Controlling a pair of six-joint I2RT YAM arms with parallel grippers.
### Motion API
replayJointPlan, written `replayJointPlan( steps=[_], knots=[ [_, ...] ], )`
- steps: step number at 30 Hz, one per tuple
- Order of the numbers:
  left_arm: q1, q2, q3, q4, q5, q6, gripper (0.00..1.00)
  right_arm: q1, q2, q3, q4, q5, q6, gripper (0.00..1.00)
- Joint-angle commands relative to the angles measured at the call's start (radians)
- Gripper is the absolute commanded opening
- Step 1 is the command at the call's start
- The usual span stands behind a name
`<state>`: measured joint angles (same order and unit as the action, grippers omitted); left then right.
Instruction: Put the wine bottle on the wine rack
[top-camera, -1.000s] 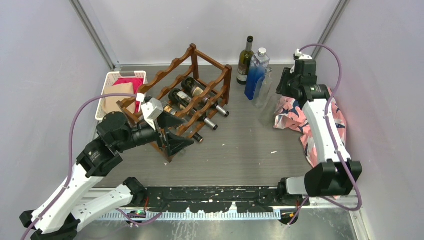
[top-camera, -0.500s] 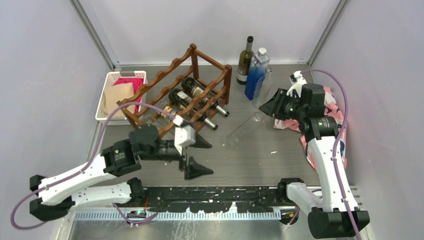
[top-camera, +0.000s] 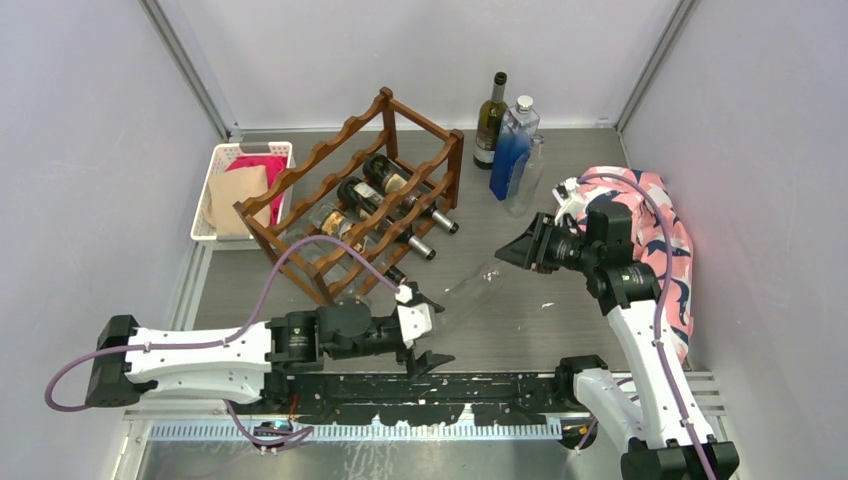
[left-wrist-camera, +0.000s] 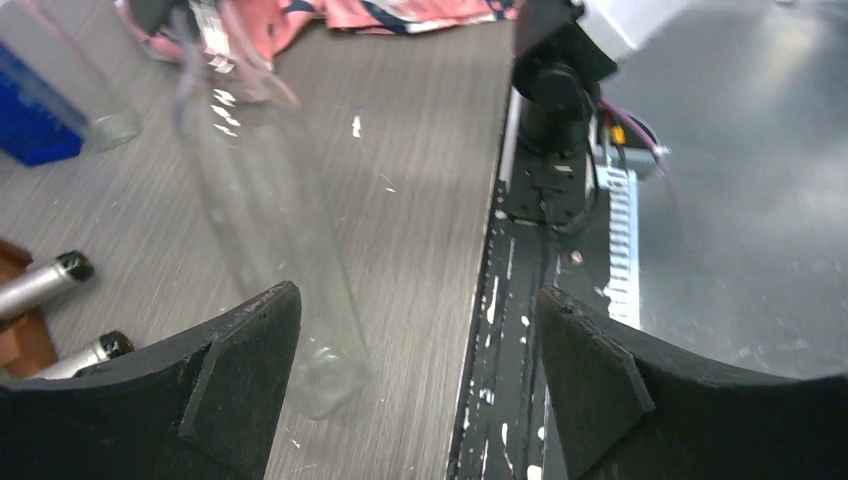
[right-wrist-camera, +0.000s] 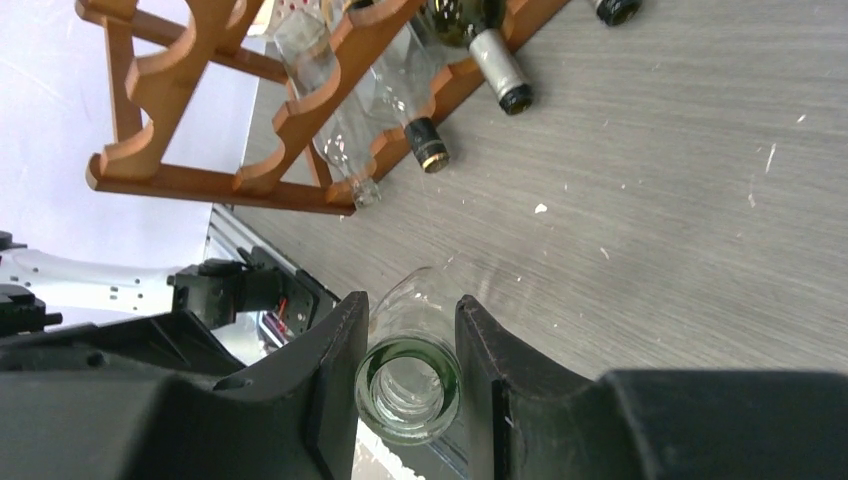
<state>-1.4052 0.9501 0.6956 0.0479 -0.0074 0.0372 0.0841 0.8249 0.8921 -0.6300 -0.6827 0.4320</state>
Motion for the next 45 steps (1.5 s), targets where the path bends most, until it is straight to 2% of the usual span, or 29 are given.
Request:
replayJointPlan(
  steps=[1,4,9,13,20,31,37,38,39,40,41,42,44,45],
  knots=[
    [-0.001,0.009,-0.027,0.206,-0.235,-0.148,0.86,0.006,-0.033,-0.064,0.153,-0.109,0.068,0.01],
    [-0.001,0.038,-0.080,0.273,-0.360,-0.191,0.87,0.007,-0.045,-0.102,0.207,-0.105,0.109,0.01],
    [-0.001,0.128,-0.090,0.334,-0.396,-0.166,0.88,0.008,-0.034,-0.126,0.240,-0.079,0.143,0.01],
    [-0.002,0.219,-0.084,0.363,-0.435,-0.085,0.89,0.007,-0.031,-0.127,0.242,-0.049,0.160,0.01],
    [0.001,0.389,-0.141,0.611,-0.558,0.121,0.93,0.008,-0.022,-0.148,0.281,-0.058,0.199,0.01],
    [0.025,0.634,-0.122,0.844,-0.693,0.259,0.91,0.007,-0.009,-0.149,0.282,-0.064,0.201,0.01],
    [0.056,0.671,-0.111,0.881,-0.663,0.264,0.75,0.007,-0.005,-0.152,0.285,-0.062,0.203,0.01],
    [0.061,0.673,-0.111,0.876,-0.642,0.261,0.69,0.007,-0.004,-0.152,0.284,-0.061,0.203,0.01],
    [0.065,0.672,-0.110,0.869,-0.629,0.251,0.60,0.007,-0.003,-0.151,0.283,-0.062,0.202,0.01],
    [0.070,0.668,-0.111,0.858,-0.614,0.245,0.41,0.008,-0.003,-0.152,0.283,-0.061,0.202,0.01],
    [0.071,0.662,-0.111,0.846,-0.611,0.241,0.15,0.007,-0.002,-0.152,0.282,-0.061,0.202,0.01],
    [0.071,0.651,-0.113,0.832,-0.600,0.238,0.02,0.007,0.000,-0.153,0.280,-0.060,0.200,0.01],
    [0.072,0.600,-0.124,0.776,-0.525,0.230,0.00,0.007,0.006,-0.149,0.271,-0.060,0.193,0.01],
    [0.075,0.564,-0.127,0.732,-0.477,0.218,0.00,0.007,0.008,-0.146,0.260,-0.060,0.184,0.05]
  ],
)
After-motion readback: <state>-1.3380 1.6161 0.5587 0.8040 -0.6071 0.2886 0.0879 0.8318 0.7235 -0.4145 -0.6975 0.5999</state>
